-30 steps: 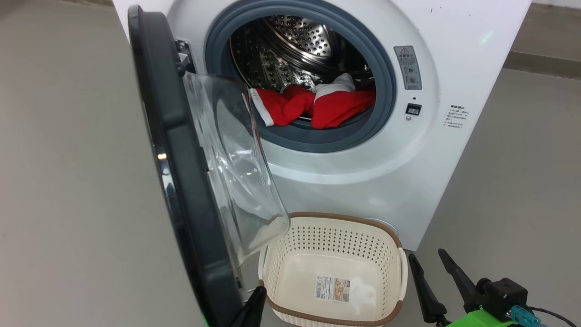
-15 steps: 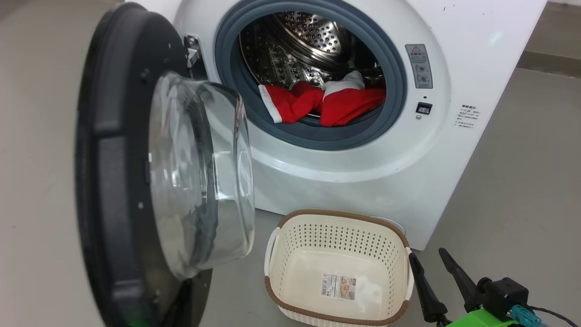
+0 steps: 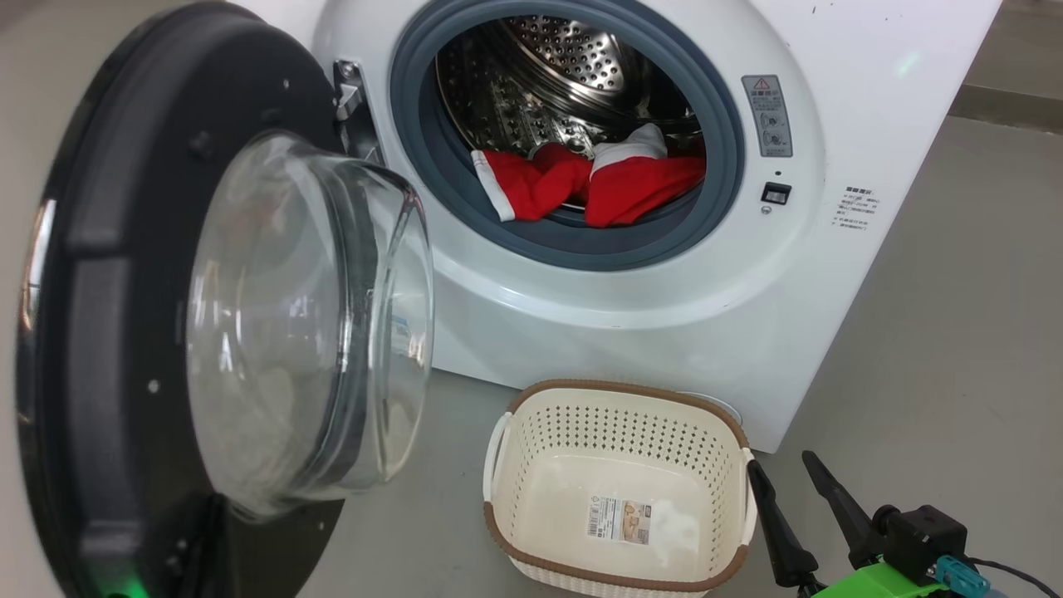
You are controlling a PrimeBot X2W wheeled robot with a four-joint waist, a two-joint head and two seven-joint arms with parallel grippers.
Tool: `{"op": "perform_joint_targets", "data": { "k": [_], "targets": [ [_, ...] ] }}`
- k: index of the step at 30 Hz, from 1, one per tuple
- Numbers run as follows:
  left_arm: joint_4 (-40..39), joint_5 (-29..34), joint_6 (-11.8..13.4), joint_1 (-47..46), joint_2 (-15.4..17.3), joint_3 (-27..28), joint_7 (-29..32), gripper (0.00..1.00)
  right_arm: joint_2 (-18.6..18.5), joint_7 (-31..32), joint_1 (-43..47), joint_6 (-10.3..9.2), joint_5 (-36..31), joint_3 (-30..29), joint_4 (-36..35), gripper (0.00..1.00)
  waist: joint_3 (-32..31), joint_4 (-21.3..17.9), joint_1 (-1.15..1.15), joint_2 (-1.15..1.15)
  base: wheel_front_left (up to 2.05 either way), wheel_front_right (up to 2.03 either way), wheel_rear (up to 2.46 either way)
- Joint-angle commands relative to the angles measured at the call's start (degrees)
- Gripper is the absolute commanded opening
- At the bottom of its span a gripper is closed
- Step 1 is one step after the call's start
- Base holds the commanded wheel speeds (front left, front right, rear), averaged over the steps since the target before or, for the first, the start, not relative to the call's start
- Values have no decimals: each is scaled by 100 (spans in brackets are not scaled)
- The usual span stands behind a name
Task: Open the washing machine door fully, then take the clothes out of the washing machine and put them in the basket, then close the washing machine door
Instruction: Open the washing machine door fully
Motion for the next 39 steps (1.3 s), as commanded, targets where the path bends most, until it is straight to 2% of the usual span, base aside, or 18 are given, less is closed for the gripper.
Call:
{"op": "perform_joint_targets", "data": {
  "k": [1,13,28,39],
  "targets": [
    [-119,77,77,-303,73,379,-36,0,-21,-52,-253,28,43,122,-143,100,3,-11,0,0,0,0,0],
    [-26,315,67,-671,73,1332,-36,0,-21,-52,-303,28,5,105,-115,100,85,-53,0,0,0,0,0],
    [384,845,-279,-1349,77,2576,-36,0,-21,-52,-360,28,-136,63,-77,100,241,-135,0,0,0,0,0],
    [1089,1157,-445,-2114,403,3466,-36,0,-49,-52,-475,28,-166,183,-57,100,391,-301,0,0,0,0,0]
  ]
}}
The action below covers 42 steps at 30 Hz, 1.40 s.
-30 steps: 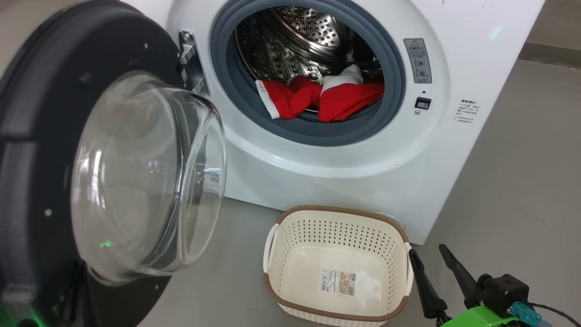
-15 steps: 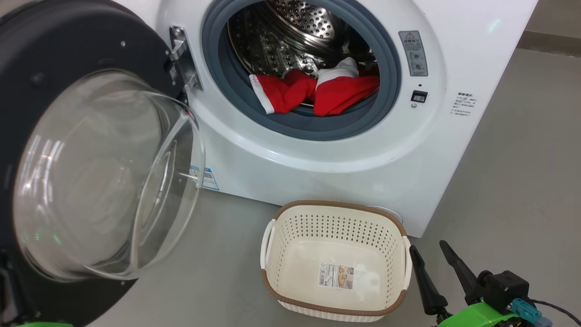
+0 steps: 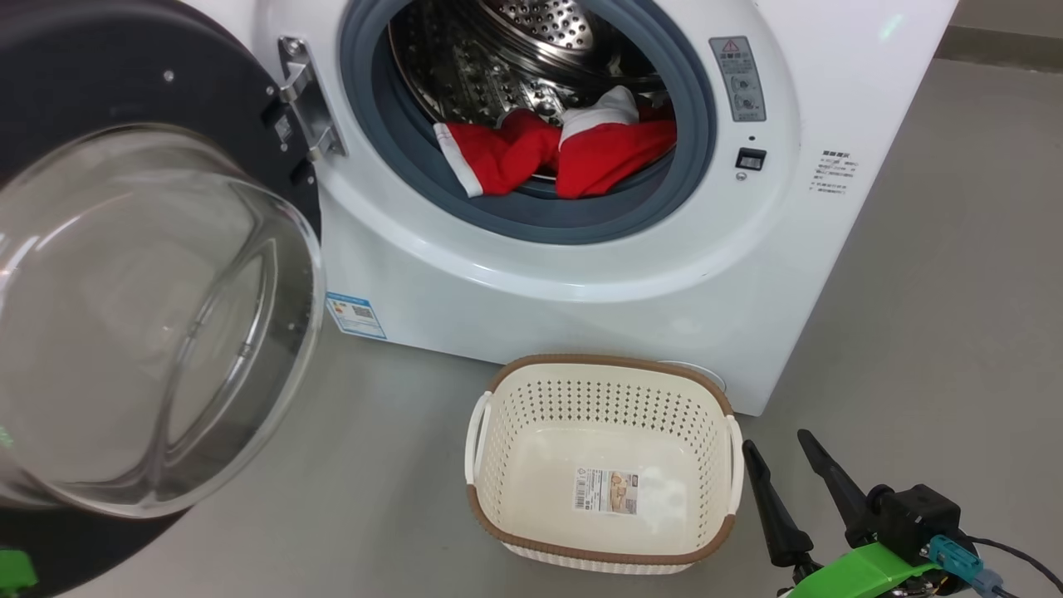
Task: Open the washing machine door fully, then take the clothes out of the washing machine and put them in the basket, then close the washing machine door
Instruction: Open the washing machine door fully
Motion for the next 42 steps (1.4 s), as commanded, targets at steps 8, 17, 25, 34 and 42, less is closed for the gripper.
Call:
{"op": "perform_joint_targets", "data": {
  "k": [8,17,25,34,42],
  "targets": [
    [409,54,-27,-597,681,588,-29,0,-73,-52,-307,29,-94,122,-155,100,244,-153,0,0,0,0,0],
    [799,31,-30,-878,1014,604,-29,0,-89,-52,-404,29,-145,79,-166,100,419,-249,0,0,0,0,0],
    [893,6,-30,-917,1080,601,-29,0,-76,-52,-421,29,-144,51,-151,100,389,-275,0,0,0,0,0],
    [844,-126,-30,-692,1081,444,-29,0,-53,-52,-375,29,-111,24,-140,100,222,-277,0,0,0,0,0],
    [358,-301,-30,-191,821,82,-29,0,-35,-52,-312,29,-64,-3,-157,100,61,-271,0,0,0,0,0]
  ]
}}
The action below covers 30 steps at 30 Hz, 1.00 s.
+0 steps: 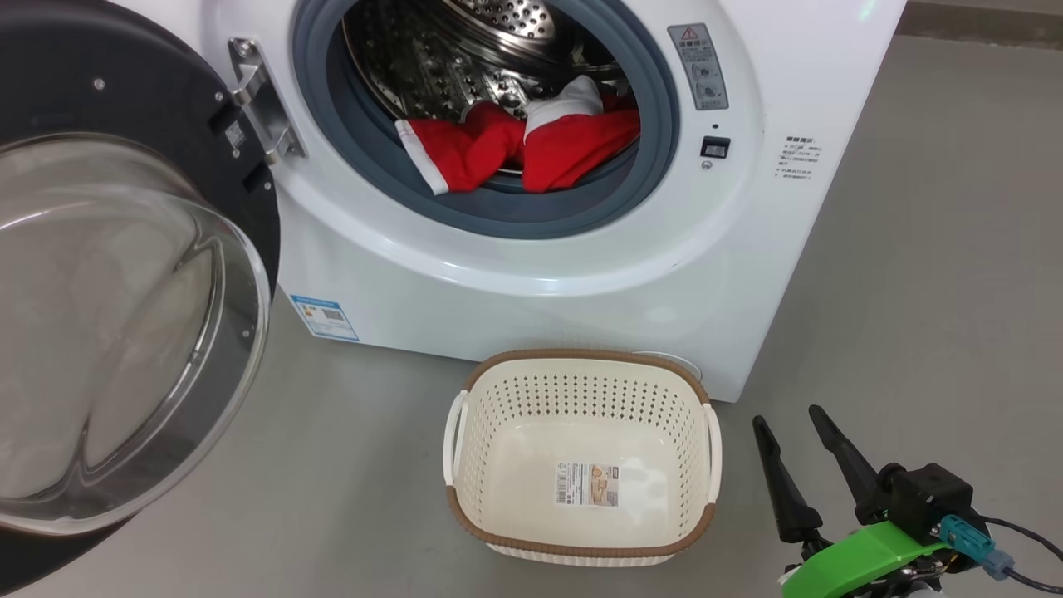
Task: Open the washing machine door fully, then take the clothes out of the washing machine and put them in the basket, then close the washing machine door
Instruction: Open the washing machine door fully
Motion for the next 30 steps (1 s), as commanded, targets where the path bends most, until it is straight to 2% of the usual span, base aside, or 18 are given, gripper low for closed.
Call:
{"op": "perform_joint_targets", "data": {
  "k": [1,5,9,17,19,20,21,22,23,30],
  "targets": [
    [-269,-39,9,94,172,55,-28,0,2,-52,-102,29,6,116,-143,100,-44,2,0,0,0,0,0],
    [-599,-23,9,400,-59,-149,-28,0,11,-52,-51,29,33,112,-148,100,-142,-13,0,0,0,0,0],
    [-994,81,9,711,-293,-402,-28,6,18,-52,4,29,71,97,-154,100,-220,-47,0,0,0,0,0],
    [-1683,30,9,1261,-584,-916,-28,29,26,-52,88,29,106,54,-216,100,-323,-241,0,0,0,0,0],
    [-1745,-36,9,1409,-598,-1152,-28,44,27,-52,122,29,122,33,-240,100,-355,-308,0,0,0,0,0],
    [-1757,-82,9,1470,-602,-1255,-28,60,27,-52,140,29,134,32,-251,100,-370,-346,0,0,0,0,0],
    [-1771,-123,9,1526,-605,-1363,-28,81,27,-52,158,29,141,27,-265,100,-387,-385,0,0,0,0,0],
    [-1792,-134,9,1583,-601,-1485,-28,97,28,-52,176,29,151,15,-280,100,-400,-425,0,0,0,0,0],
    [-1814,-159,9,1630,-594,-1596,-28,100,28,-52,192,29,158,1,-294,100,-411,-464,0,0,0,0,0],
    [-1845,-343,9,1846,-477,-2093,-28,100,28,-52,314,29,159,-59,-383,100,-478,-717,0,0,0,0,0]
  ]
}}
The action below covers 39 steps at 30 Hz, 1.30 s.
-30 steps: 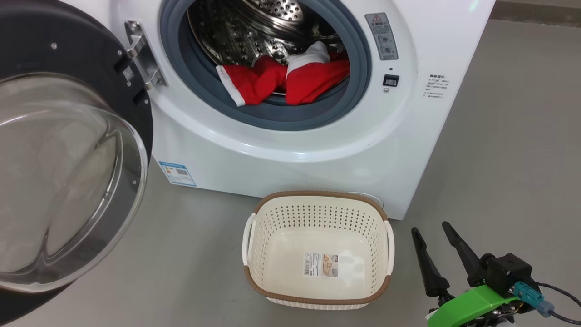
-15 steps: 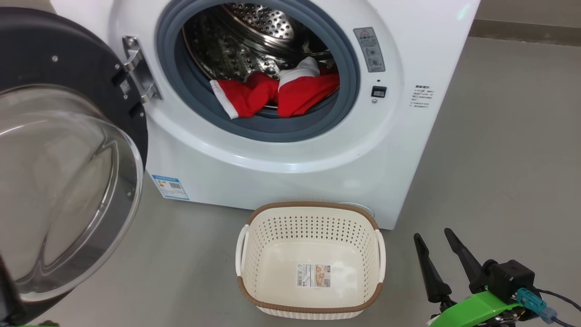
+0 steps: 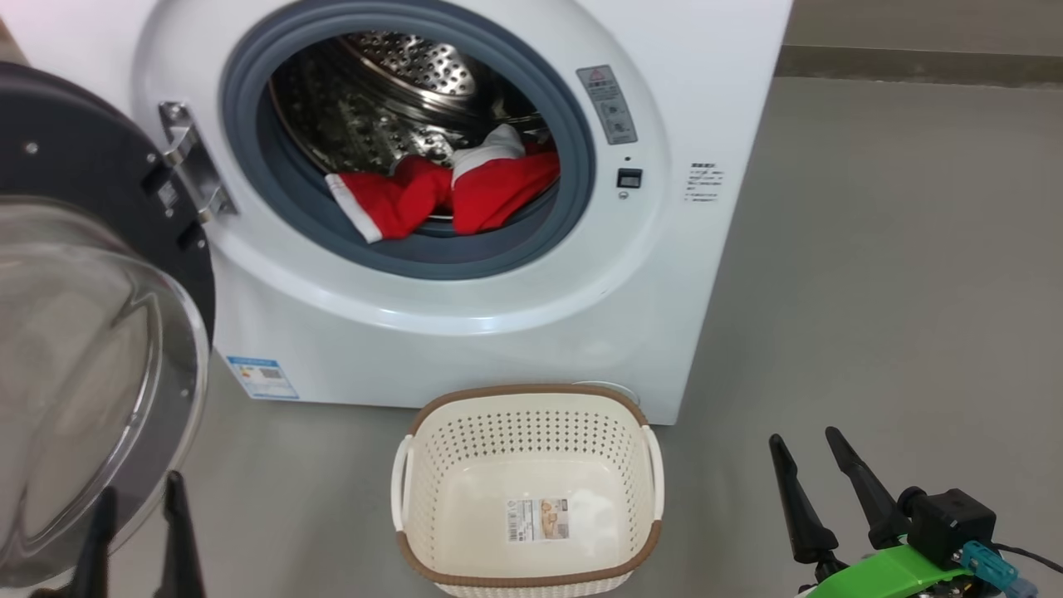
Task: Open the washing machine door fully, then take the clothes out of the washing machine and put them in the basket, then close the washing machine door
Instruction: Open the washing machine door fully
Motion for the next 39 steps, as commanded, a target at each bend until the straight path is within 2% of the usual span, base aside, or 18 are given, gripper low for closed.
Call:
{"op": "perform_joint_targets", "data": {
  "k": [1,21,39],
  "targets": [
    [-158,-53,9,-44,150,129,-28,100,-19,-52,-36,29,-9,95,-172,100,-49,-124,0,0,0,0,0],
    [-225,-281,9,149,512,-1082,-28,100,-18,-52,62,29,-26,-214,-364,100,142,-1100,0,0,0,0,0],
    [-268,-224,9,-23,503,-1077,-28,100,-18,-52,84,29,-16,-404,-435,100,261,-1098,0,0,0,0,0]
  ]
}}
